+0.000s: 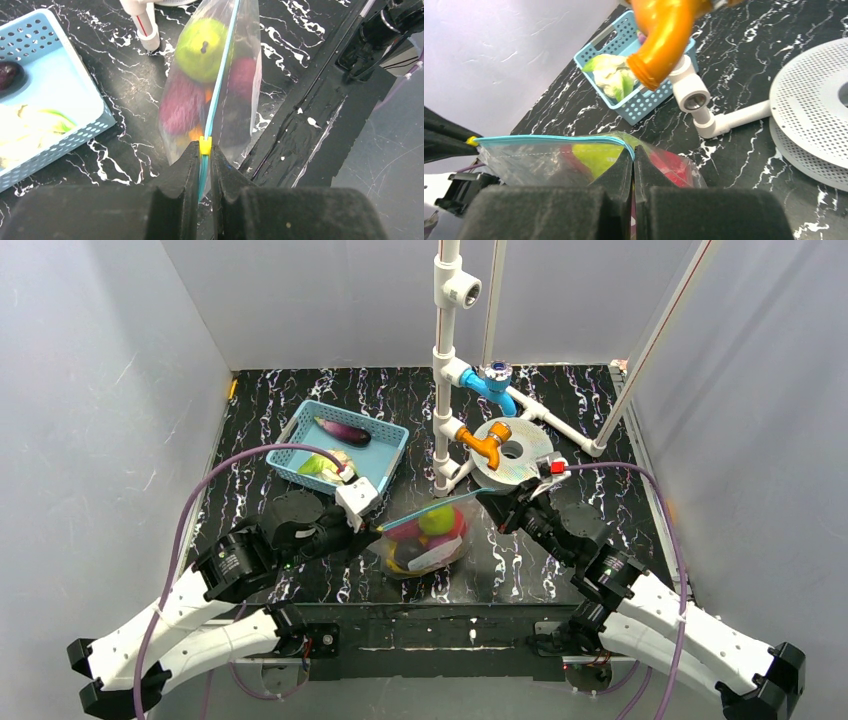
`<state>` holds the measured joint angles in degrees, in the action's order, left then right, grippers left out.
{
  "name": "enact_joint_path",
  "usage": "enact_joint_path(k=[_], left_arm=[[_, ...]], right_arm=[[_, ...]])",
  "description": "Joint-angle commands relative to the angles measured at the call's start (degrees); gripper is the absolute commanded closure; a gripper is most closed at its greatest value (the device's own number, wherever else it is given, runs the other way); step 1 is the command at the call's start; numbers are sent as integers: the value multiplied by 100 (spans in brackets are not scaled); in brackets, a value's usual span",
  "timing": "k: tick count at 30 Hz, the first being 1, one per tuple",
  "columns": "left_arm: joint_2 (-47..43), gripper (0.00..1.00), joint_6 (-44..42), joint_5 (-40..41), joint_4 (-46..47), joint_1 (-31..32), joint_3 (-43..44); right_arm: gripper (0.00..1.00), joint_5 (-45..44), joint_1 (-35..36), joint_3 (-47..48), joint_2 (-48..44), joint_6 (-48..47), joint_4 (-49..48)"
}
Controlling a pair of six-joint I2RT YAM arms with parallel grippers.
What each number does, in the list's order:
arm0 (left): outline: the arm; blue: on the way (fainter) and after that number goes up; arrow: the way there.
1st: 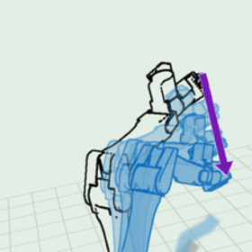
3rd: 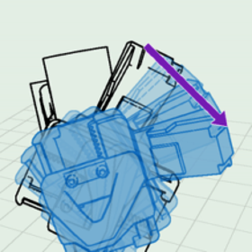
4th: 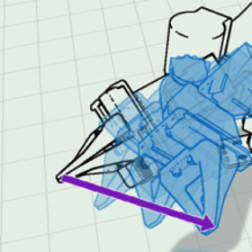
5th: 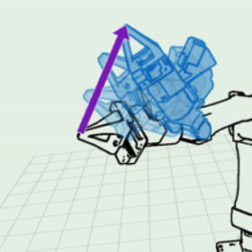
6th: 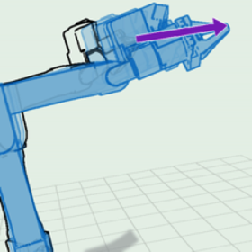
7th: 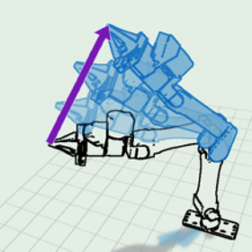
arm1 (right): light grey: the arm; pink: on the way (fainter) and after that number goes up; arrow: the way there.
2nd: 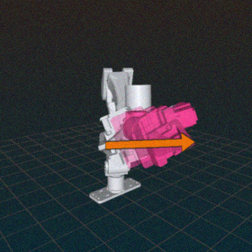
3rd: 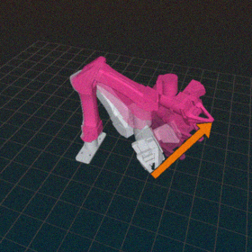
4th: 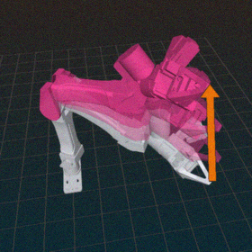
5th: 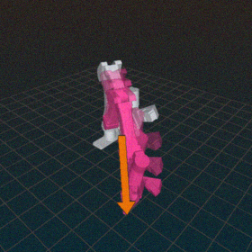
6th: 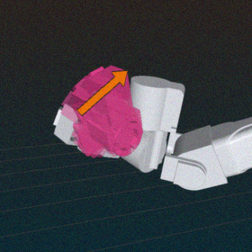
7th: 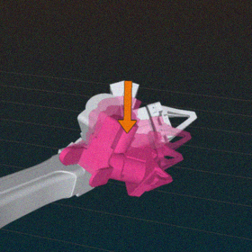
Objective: Place the food in the zip-top bag and seal the zipper
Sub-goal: Zip the zipper food storage bag at the center of the board.
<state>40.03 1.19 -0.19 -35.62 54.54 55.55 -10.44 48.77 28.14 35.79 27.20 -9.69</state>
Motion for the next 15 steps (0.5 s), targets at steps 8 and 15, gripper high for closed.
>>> enact_joint_path(k=[8, 15], left_arm=[[-523, 100, 224, 529, -713, -39, -191], [-702, 100, 413, 513, -774, -40, -302]], right_arm=[[99, -1394, -113, 70, -234, -126, 170], [99, -1415, -114, 86, -265, -115, 254]])
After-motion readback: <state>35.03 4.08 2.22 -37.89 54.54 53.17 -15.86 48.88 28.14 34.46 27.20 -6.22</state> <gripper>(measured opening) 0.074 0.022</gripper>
